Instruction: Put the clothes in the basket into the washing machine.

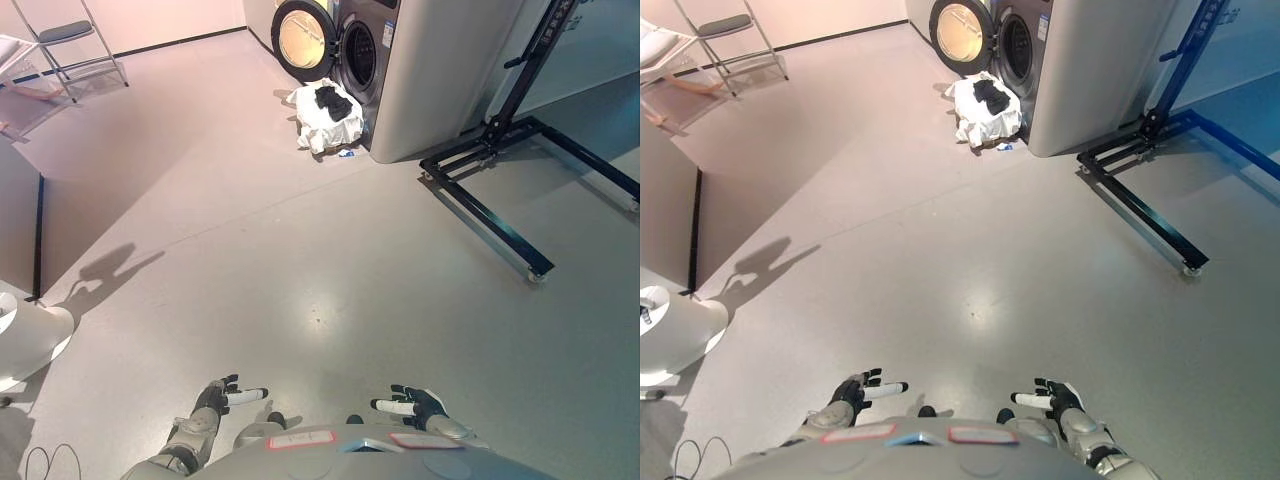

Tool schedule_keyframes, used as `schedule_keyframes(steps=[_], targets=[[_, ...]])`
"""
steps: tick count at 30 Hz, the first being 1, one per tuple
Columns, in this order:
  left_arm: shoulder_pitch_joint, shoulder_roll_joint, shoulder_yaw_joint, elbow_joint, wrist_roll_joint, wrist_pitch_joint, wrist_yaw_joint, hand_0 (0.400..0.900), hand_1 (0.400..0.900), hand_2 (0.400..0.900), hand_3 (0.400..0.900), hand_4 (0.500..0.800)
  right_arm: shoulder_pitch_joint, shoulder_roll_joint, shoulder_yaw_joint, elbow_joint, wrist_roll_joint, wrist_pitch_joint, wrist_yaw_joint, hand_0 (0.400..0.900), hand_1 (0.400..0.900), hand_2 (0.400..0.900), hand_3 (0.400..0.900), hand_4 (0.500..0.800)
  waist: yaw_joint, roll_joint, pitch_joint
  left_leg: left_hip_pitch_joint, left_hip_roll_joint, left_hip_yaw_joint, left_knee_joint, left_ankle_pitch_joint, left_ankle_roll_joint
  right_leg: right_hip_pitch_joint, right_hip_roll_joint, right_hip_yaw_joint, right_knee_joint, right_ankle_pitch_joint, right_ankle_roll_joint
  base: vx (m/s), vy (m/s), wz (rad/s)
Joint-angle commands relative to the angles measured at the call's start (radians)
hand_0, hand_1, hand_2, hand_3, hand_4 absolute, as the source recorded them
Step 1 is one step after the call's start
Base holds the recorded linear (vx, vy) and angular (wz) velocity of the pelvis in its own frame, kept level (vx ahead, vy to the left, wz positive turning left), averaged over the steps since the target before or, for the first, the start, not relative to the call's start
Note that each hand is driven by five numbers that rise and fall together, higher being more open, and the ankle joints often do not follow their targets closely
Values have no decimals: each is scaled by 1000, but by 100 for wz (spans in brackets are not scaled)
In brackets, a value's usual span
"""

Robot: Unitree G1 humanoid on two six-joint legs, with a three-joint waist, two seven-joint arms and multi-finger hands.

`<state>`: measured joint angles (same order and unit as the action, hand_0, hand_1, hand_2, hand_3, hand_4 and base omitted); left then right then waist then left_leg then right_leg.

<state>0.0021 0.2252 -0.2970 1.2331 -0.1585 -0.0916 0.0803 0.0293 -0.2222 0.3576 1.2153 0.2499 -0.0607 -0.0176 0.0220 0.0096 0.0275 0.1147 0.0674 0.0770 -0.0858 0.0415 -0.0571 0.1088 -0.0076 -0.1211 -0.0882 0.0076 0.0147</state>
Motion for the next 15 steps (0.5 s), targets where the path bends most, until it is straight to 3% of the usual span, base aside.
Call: schedule_keyframes(steps=[1, 15], targets=[[-68, 8, 4, 59, -2, -45, 7, 900, 900, 900, 900, 800, -62, -21, -1, 28, -11, -38, -4, 900, 900, 900, 900, 800, -17, -32, -1, -26, 6, -6, -1, -22, -21, 17, -112, 12, 1, -11, 123, 0, 0, 0], [-69, -1, 5, 82, -5, -34, -1, 900, 900, 900, 900, 800, -72, -24, -9, 59, -10, -27, 5, 900, 900, 900, 900, 800, -17, -35, 6, -35, -6, -4, -1, -31, -9, 7, -120, 12, 1, -3, 131, 11, 11, 0]])
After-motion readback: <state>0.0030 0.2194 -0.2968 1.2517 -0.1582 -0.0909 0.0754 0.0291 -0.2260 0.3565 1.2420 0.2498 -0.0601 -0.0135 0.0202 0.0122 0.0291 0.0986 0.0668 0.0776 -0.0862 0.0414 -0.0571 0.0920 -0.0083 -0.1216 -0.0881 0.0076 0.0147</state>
